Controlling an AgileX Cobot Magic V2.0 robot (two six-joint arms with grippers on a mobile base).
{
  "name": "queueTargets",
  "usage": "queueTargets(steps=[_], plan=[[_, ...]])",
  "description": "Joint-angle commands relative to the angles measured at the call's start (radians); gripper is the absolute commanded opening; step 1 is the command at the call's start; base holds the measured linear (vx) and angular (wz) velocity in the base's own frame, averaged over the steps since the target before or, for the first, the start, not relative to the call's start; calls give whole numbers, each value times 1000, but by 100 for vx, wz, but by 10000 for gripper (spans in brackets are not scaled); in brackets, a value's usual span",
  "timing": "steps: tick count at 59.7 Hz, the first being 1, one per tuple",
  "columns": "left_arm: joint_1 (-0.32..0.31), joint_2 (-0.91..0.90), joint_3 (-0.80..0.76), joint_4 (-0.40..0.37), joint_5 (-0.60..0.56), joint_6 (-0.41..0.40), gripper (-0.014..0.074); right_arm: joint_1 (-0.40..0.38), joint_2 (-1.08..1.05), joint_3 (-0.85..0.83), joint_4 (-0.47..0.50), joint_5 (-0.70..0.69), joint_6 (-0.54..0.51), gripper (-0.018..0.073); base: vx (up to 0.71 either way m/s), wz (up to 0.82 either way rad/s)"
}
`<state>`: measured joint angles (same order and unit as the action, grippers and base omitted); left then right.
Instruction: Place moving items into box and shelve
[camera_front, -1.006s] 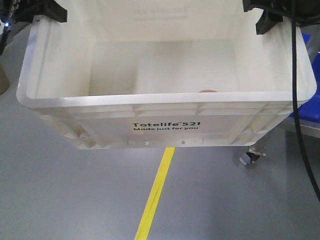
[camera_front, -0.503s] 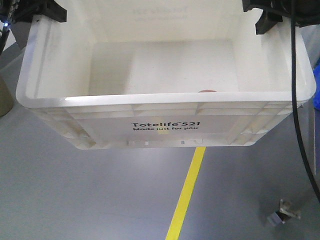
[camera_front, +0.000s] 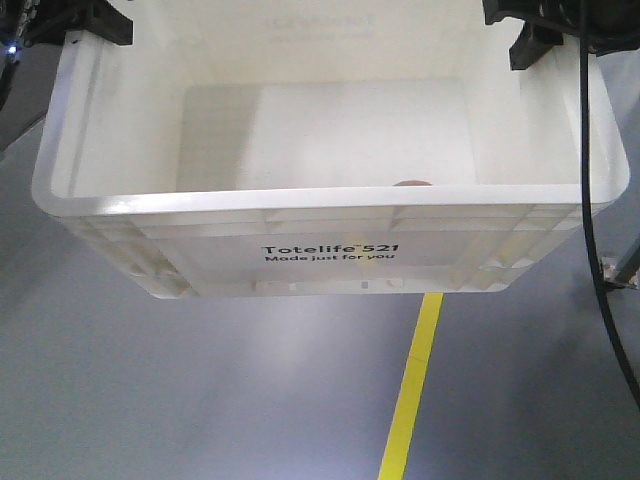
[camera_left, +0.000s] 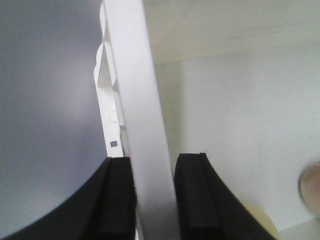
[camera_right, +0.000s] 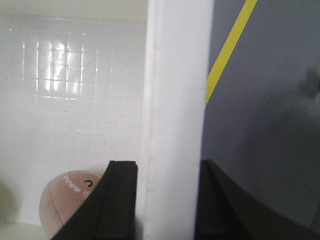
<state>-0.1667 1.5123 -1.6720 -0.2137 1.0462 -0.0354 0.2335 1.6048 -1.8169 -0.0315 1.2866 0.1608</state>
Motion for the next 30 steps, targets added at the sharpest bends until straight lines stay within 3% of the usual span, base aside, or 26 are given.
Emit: queueTargets(steps=[1, 30], plan=[[7, -53, -43, 28, -119, 9, 0, -14, -59, -42, -68, -9, -13, -5, 67, -17], [7, -53, -43, 28, -115, 9, 0, -14, -59, -42, -64, -7, -13, -5, 66, -23]])
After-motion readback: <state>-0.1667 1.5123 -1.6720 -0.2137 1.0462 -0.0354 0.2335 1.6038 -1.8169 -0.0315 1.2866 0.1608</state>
